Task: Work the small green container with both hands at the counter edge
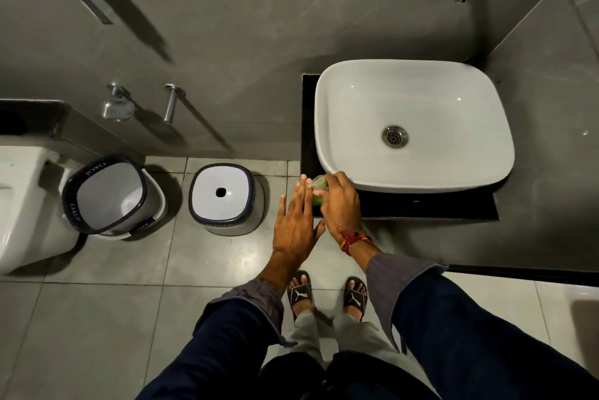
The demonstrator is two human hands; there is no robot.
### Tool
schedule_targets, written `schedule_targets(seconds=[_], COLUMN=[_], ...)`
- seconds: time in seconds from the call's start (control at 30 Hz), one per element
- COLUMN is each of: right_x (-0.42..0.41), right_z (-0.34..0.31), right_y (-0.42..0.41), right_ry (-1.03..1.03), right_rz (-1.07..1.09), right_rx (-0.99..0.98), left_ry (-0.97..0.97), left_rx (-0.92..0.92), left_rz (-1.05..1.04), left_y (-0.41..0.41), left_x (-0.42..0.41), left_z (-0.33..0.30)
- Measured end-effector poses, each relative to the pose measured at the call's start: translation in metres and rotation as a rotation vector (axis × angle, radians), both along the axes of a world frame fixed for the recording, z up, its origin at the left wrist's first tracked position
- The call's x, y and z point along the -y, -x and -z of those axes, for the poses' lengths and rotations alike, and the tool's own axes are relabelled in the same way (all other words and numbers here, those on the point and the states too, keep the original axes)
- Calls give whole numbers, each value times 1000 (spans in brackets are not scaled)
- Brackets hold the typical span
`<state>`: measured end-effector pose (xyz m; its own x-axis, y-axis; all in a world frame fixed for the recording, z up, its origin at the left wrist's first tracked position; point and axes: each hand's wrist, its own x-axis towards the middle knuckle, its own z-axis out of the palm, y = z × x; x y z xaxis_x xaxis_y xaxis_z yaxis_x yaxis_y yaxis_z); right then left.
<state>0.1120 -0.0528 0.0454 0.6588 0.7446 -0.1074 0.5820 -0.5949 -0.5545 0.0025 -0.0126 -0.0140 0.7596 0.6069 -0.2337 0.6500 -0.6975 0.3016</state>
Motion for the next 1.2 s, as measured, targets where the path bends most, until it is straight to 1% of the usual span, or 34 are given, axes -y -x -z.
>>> schedule_targets(seconds=[0.07,0.13,0.27,0.33,0.4,0.47,0.6,0.7,0.87,1.07,1.2], right_x=[1,6,15,14,12,8,1,-1,8,3,4], right_z=[1,2,2,0,-2,-2,-4,-3,1,2,3], right_y=[2,8,17,15,11,6,5,7,3,-1,4], right_ry=[26,2,-182,-237,-224,-208,-150,-108,-147,-70,-80], right_rz=[71,129,241,233,186,187,215,197,99,95,126], right_rx=[-10,-76,-154,-171,-185,-180,-117,-78,-146,-40,-40], left_ry=[-16,-35,-71,-70,-63,-47,-60,-65,-67,-81,-70], left_rx=[-21,-32,-59,-72,-84,-84,-115,-123,-106,-112,-106], left_rz=[10,9,8,23,30,15,15,17,3,13,13], left_y=[0,0,-1,-1,-3,-6,-7,-6,-6,-8,-7], left_x=[0,2,4,4,6,8,11,10,11,12,12], left_z=[0,0,1,0,-1,-2,-3,-4,-4,-4,-3])
